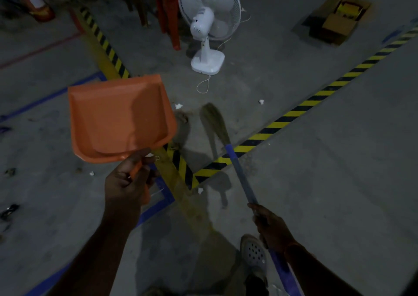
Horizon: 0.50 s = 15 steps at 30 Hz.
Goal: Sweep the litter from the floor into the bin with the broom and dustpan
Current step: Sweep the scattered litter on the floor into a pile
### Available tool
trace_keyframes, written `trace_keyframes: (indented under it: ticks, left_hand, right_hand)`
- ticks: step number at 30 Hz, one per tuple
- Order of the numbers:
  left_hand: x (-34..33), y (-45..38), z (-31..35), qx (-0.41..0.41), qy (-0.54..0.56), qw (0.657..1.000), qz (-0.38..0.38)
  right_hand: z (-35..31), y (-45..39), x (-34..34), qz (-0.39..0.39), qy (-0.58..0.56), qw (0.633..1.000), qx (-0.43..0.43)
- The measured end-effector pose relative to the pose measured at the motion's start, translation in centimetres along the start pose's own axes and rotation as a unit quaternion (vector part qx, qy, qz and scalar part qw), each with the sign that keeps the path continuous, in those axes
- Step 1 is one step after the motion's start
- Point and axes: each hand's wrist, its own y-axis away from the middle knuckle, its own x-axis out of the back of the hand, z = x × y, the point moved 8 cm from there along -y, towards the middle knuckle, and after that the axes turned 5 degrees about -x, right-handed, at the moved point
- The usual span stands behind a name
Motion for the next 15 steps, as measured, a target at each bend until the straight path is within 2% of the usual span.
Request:
trace_keyframes:
  ticks: [4,7,11,15]
  left_hand:
    - [1.5,0.2,0.5,-0.007,0.007,1.000,0.007]
    - [2.6,0.3,0.9,-0.023,0.005,1.000,0.004]
    - [4.8,0.9,0.4,-0.021,-0.001,1.000,-0.007]
    - [7.9,1.4,-0.3,-0.001,0.014,1.000,-0.002]
  right_hand:
    - [2.4,1.3,1.2,0.034,-0.057,0.995,-0.077]
    - [4.8,2.3,0.2,0.046,-0.028,0.992,-0.111]
    - [5.7,4.0,-4.7,0.039,0.017,0.991,-0.128]
    - [3.0,5.3,-11.8,0.004,0.067,0.993,-0.098]
